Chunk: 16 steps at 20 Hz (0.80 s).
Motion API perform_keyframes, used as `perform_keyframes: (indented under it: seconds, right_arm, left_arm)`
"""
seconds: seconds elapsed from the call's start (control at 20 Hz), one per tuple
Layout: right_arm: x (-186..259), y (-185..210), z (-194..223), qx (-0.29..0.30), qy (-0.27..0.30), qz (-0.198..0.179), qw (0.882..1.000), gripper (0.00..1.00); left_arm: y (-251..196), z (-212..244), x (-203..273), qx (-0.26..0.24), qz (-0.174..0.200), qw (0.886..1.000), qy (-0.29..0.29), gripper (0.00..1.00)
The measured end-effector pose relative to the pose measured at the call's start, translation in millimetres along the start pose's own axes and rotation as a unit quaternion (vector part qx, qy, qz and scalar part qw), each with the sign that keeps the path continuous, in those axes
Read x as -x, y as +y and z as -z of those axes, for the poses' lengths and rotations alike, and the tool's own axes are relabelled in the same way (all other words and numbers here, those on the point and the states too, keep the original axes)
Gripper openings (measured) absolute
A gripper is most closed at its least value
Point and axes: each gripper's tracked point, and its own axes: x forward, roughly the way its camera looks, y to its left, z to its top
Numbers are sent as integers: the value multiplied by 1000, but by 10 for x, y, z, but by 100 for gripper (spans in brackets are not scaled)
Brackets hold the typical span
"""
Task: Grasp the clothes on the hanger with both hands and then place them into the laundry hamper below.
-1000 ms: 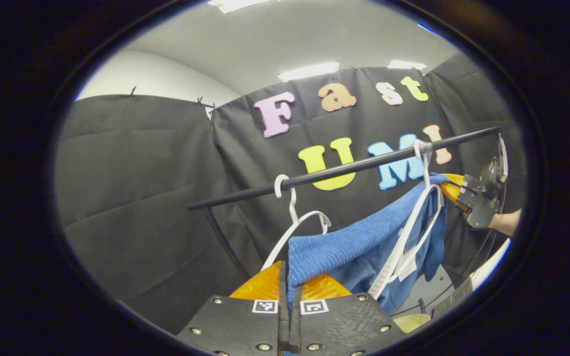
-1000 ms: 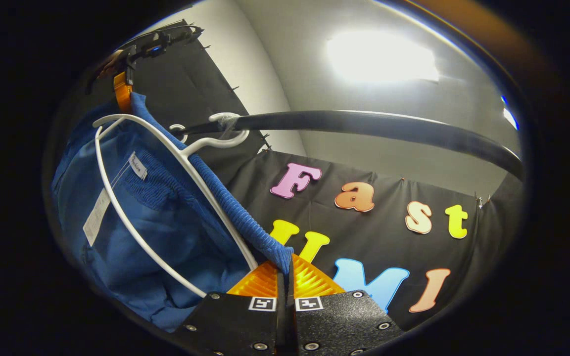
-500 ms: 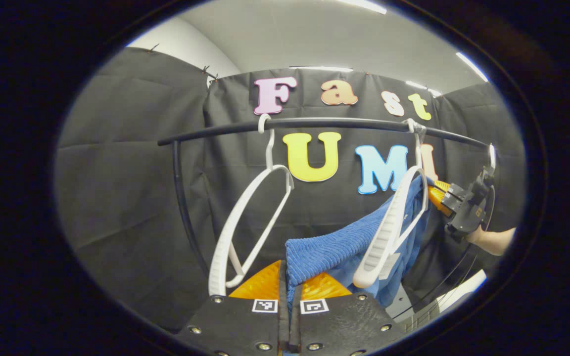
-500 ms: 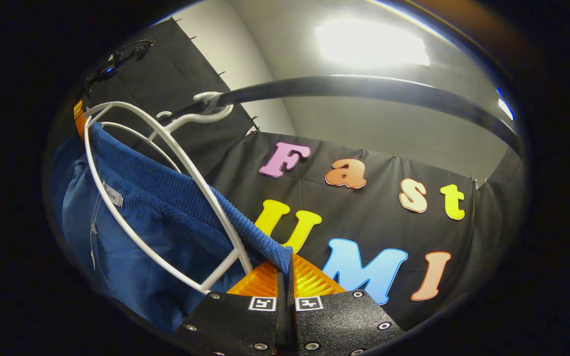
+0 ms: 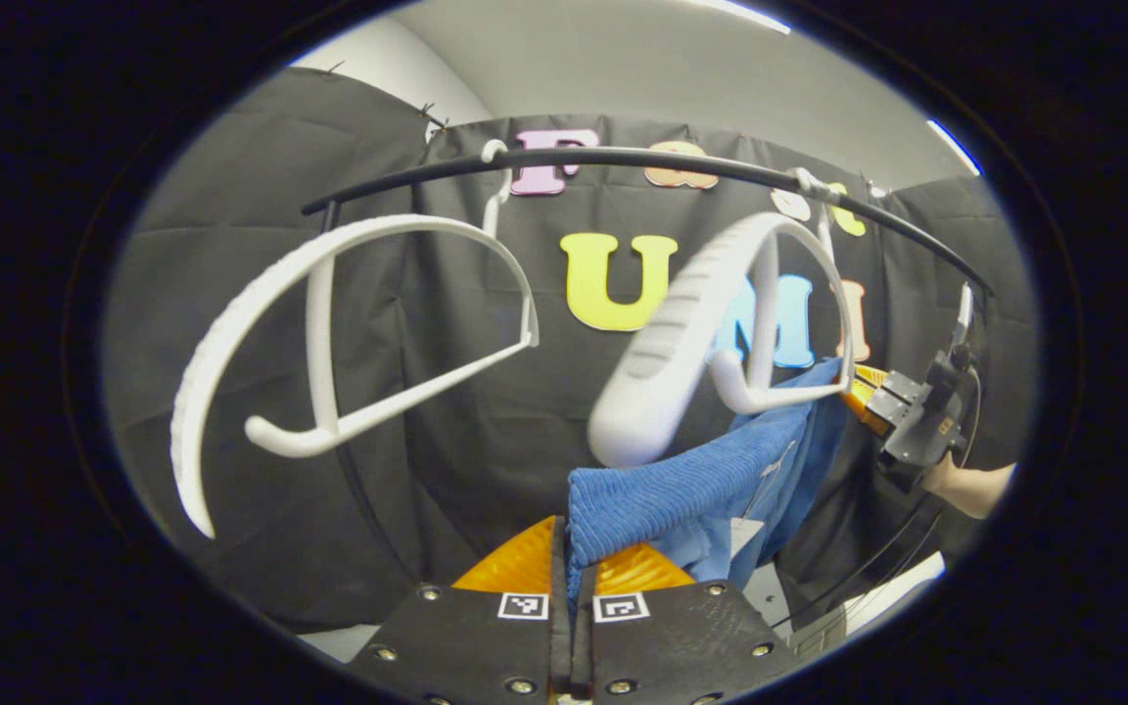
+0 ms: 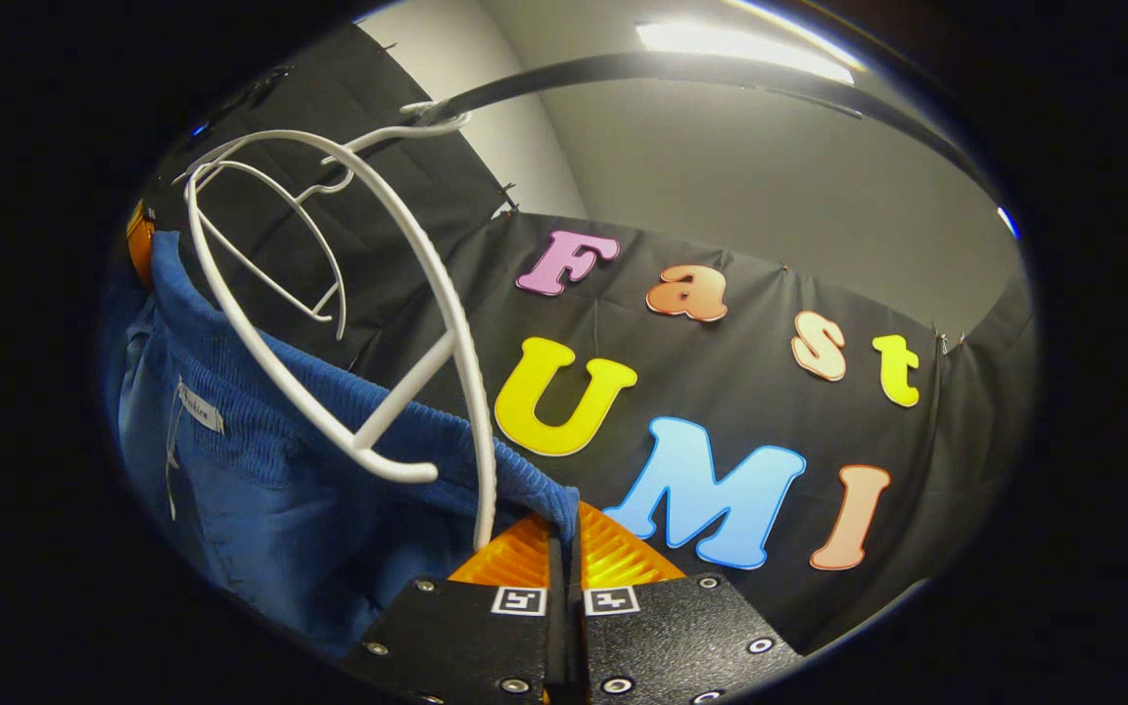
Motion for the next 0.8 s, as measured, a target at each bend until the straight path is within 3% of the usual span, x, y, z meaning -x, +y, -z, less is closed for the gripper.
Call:
perform_keyframes:
  seconds: [0.05, 0.1, 0.2, 0.25, 0.35, 0.4, 0.45, 0.65, 0.8]
  right_arm:
    - [86, 20, 58, -12, 11, -2, 1000, 0]
    - [168, 30, 100, -25, 21, -3, 999, 0]
    - [334, 22, 191, -62, 45, 1, 997, 0]
    - [434, 16, 245, -86, 61, 5, 994, 0]
    - [662, 23, 290, -128, 90, 13, 988, 0]
    - [777, 9, 289, -140, 101, 18, 985, 0]
    - [906, 8, 296, -151, 114, 21, 982, 0]
    - [1391, 19, 287, -214, 160, 39, 963, 0]
    - [1699, 34, 212, -248, 193, 66, 947, 0]
  left_arm:
    - [-34, 58, 89, -3, -7, 1000, 2, 0]
    - [-57, 91, 142, -3, -11, 1000, 5, 7]
    - [-190, 188, 336, -9, -14, 1000, 7, 1]
    - [-255, 221, 414, -16, -13, 1000, 7, 7]
    - [-393, 276, 597, -26, -19, 999, 8, 0]
    - [-465, 330, 663, -18, -19, 1000, 17, 7]
    - [-520, 375, 795, -6, -16, 1000, 22, 1]
    - [-577, 382, 1155, 18, -8, 1000, 21, 1]
    - [-656, 293, 1175, 54, 25, 998, 11, 2]
